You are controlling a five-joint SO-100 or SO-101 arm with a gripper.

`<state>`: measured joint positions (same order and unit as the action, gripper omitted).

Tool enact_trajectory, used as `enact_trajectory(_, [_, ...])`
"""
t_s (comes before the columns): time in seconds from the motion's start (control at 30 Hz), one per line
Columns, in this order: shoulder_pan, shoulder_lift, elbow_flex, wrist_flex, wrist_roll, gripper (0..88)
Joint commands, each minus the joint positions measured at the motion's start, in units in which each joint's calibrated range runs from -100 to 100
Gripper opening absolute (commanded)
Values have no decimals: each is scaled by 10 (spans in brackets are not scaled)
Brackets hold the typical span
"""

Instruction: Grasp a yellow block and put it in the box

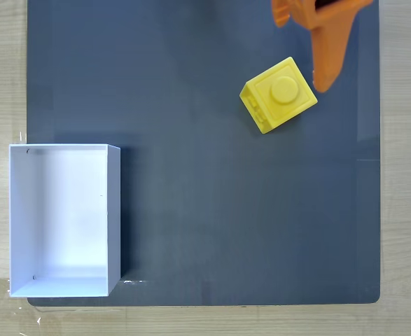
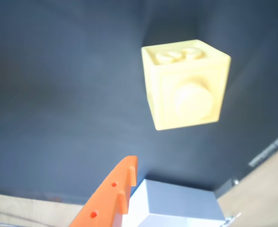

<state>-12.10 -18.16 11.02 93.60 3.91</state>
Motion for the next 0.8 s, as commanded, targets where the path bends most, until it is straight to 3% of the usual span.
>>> enact_trajectory(0.0, [3, 46, -32, 6, 22, 506])
enact_trajectory(0.77, [-1, 344, -33, -149, 35, 508])
